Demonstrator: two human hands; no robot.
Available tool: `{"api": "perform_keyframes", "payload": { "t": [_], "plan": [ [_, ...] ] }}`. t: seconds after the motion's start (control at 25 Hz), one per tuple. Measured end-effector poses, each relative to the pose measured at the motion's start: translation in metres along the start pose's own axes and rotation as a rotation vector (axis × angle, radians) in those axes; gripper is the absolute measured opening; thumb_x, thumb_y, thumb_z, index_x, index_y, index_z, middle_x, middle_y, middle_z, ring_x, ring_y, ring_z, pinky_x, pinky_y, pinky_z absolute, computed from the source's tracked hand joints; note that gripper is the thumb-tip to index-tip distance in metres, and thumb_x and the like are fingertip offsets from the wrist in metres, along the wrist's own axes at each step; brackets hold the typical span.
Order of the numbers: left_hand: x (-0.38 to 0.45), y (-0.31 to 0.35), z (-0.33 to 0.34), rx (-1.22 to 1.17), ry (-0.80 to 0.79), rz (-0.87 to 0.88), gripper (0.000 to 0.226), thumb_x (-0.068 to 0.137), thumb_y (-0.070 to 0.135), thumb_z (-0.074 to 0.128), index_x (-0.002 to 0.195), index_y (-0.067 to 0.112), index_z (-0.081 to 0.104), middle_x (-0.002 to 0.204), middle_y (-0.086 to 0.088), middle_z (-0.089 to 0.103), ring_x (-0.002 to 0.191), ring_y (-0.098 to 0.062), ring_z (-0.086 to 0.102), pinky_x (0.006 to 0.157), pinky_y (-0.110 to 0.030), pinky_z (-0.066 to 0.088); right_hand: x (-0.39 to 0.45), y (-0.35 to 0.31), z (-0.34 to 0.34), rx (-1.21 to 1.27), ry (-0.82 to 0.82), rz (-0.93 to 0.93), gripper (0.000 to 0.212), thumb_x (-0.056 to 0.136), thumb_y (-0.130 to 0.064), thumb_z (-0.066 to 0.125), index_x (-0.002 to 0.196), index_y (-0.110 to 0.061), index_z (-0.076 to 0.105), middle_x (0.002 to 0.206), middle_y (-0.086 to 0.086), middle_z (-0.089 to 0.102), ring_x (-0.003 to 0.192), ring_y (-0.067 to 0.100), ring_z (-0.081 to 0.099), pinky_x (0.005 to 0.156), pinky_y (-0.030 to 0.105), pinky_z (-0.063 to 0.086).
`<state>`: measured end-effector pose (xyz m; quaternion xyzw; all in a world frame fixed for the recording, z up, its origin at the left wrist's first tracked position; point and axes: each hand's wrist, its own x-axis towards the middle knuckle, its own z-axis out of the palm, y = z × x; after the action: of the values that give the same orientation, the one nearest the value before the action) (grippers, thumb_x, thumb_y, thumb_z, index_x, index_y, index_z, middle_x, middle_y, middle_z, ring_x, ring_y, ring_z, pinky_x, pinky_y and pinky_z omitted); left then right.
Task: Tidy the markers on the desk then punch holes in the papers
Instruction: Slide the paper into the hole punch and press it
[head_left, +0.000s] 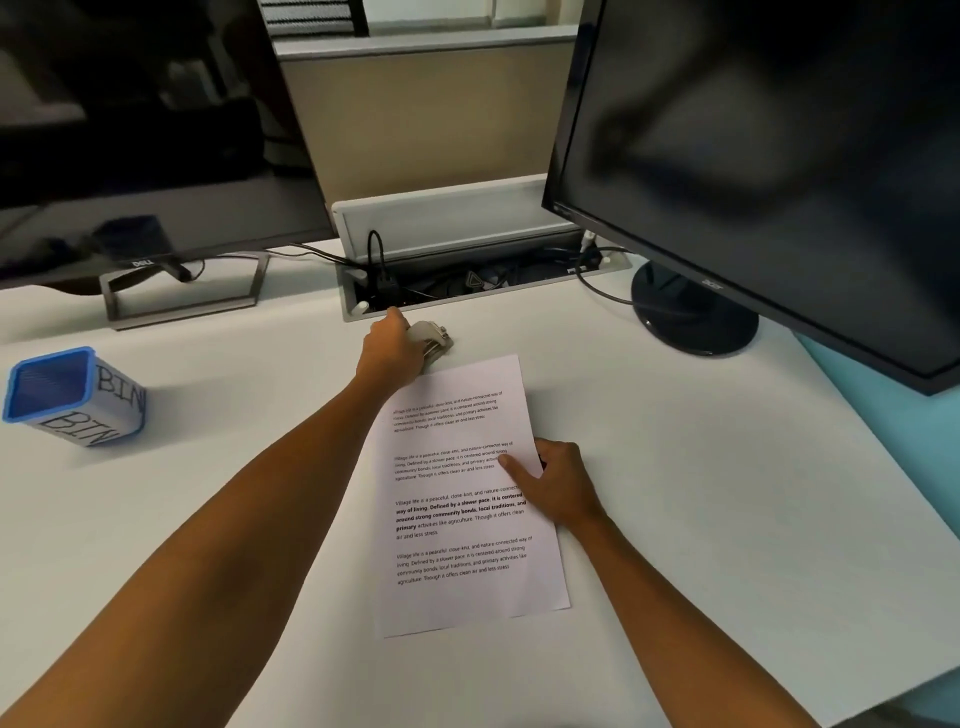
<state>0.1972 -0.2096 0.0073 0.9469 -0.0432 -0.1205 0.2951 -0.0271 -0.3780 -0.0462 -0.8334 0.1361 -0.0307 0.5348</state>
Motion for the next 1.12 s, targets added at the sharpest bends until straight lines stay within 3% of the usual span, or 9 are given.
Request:
{"api": "perform_keyframes", "payload": {
  "t": [0.16,0.32,0.44,0.52,0.64,0.84,1.0,1.12],
  "plan": [
    [-0.03,-0.032,-0.028,-0.109,0.172,-0.091,0.036,0.091,0.022,0.064,0.116,-0.001,0.052,0.097,-0.011,0.056,0.086,-0.027,0.055,0.067,-0.035,0.043,0.001,0.001,0.0,-0.019,0.009,-0.017,0.028,0.087,-0.03,0.073,0.105,-0.01,0.075,0.101,-0.002,0.077,0.082,0.001,0.072,0.066,0.009,0.053],
    [-0.068,-0.072,-0.05,-0.212,0.304,-0.217,0.036,0.082,0.037,0.071,0.086,0.002,0.062,0.075,-0.008,0.061,0.07,-0.025,0.056,0.05,-0.026,0.032,0.002,0.002,0.001,-0.029,-0.004,-0.029,0.029,0.087,-0.029,0.073,0.106,-0.008,0.074,0.103,0.001,0.076,0.082,0.005,0.072,0.065,0.007,0.051],
    [-0.108,-0.094,-0.055,-0.256,0.366,-0.268,0.037,0.074,0.038,0.073,0.063,0.006,0.059,0.058,-0.006,0.051,0.058,-0.024,0.044,0.053,-0.027,0.036,0.004,0.001,-0.001,-0.054,-0.001,-0.039,0.029,0.086,-0.029,0.074,0.105,-0.006,0.074,0.102,0.003,0.076,0.081,0.004,0.07,0.062,0.006,0.049],
    [-0.138,-0.106,-0.057,-0.279,0.395,-0.328,0.032,0.071,0.036,0.075,0.064,0.013,0.055,0.061,-0.004,0.048,0.059,-0.023,0.041,0.059,-0.03,0.04,0.005,0.002,0.0,-0.06,-0.004,-0.036,0.029,0.085,-0.029,0.074,0.104,-0.006,0.074,0.101,0.004,0.076,0.082,0.01,0.072,0.061,0.006,0.05],
    [-0.179,-0.119,-0.054,-0.323,0.37,-0.437,0.028,0.07,0.03,0.079,0.071,0.006,0.066,0.066,-0.004,0.062,0.061,-0.025,0.057,0.061,-0.029,0.046,0.004,0.002,0.001,-0.084,-0.002,-0.041,0.028,0.086,-0.029,0.074,0.101,-0.005,0.074,0.1,0.006,0.076,0.082,0.015,0.072,0.059,0.005,0.049],
    [-0.221,-0.123,-0.041,-0.315,0.342,-0.475,0.028,0.068,0.031,0.077,0.062,0.012,0.058,0.058,-0.003,0.054,0.053,-0.022,0.048,0.05,-0.027,0.037,0.003,-0.002,-0.001,-0.068,-0.022,-0.027,0.029,0.086,-0.03,0.073,0.105,-0.007,0.074,0.102,0.006,0.076,0.084,0.015,0.072,0.06,0.006,0.051],
    [-0.234,-0.13,-0.033,-0.329,0.337,-0.468,0.027,0.069,0.03,0.078,0.071,0.006,0.065,0.064,0.0,0.063,0.059,-0.019,0.056,0.052,-0.024,0.039,0.003,-0.006,-0.001,-0.085,-0.05,-0.012,0.028,0.087,-0.029,0.072,0.104,-0.007,0.073,0.102,0.006,0.075,0.078,0.005,0.068,0.057,0.003,0.048],
    [-0.236,-0.13,-0.033,-0.341,0.343,-0.453,0.027,0.069,0.033,0.079,0.077,0.012,0.065,0.067,0.005,0.063,0.063,-0.013,0.059,0.052,-0.022,0.039,0.003,-0.009,0.0,-0.092,-0.084,0.009,0.028,0.087,-0.029,0.072,0.105,-0.008,0.073,0.101,0.004,0.075,0.077,-0.003,0.064,0.057,0.003,0.048]
  ]
}}
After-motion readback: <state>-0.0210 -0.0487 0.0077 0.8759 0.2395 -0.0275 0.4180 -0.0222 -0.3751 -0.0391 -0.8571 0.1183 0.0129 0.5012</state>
